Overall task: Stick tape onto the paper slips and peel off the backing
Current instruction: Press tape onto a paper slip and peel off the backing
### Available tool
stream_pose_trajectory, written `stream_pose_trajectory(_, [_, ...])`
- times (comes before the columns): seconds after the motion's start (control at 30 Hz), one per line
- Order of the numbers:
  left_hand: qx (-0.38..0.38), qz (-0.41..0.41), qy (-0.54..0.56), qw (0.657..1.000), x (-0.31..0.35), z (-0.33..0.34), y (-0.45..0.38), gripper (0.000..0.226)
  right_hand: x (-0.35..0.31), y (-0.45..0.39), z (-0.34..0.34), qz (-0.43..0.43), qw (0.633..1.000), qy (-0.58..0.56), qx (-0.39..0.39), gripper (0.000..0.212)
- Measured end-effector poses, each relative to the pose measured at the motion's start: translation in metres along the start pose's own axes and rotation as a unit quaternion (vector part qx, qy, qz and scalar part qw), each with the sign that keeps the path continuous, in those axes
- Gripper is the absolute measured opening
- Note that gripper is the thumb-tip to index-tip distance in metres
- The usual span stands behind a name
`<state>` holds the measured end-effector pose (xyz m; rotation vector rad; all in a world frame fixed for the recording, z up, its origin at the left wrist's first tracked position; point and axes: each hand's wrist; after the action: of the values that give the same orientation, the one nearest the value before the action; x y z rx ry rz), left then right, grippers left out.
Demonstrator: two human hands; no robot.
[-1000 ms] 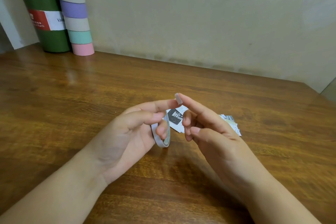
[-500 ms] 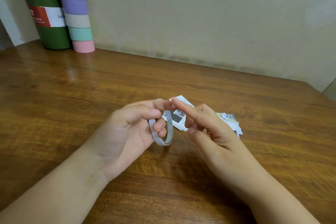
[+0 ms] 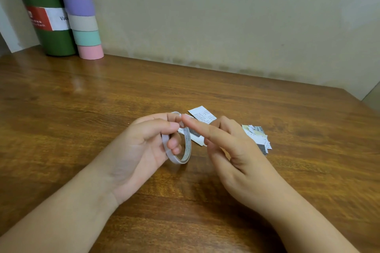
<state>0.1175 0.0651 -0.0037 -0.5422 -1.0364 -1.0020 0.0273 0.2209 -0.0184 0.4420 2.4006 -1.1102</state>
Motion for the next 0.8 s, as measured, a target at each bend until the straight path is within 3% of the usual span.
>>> stream_pose_trajectory(0.23, [-0.017,-0.001,-0.005,1.000,0.0035,-0.0006,0.0034,0.009,0.0032,0.0001,-0.0017,-0.009,1.000,0.019,-0.003,0.065])
stream_pose_trajectory(0.8, [-0.023,0.004,0.008,1.000,0.0047,-0.0030,0.0030,0.009,0.0044,-0.0003,-0.0029,-0.021,0.999,0.023,-0.016,0.065])
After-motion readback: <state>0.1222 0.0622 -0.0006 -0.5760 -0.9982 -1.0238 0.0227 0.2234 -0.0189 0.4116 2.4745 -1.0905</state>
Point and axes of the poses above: each hand's wrist, its own y-axis away from the middle knuckle, its own z-axis out of the palm, x = y × z, and after that the axes turned 14 degrees about x, right-handed
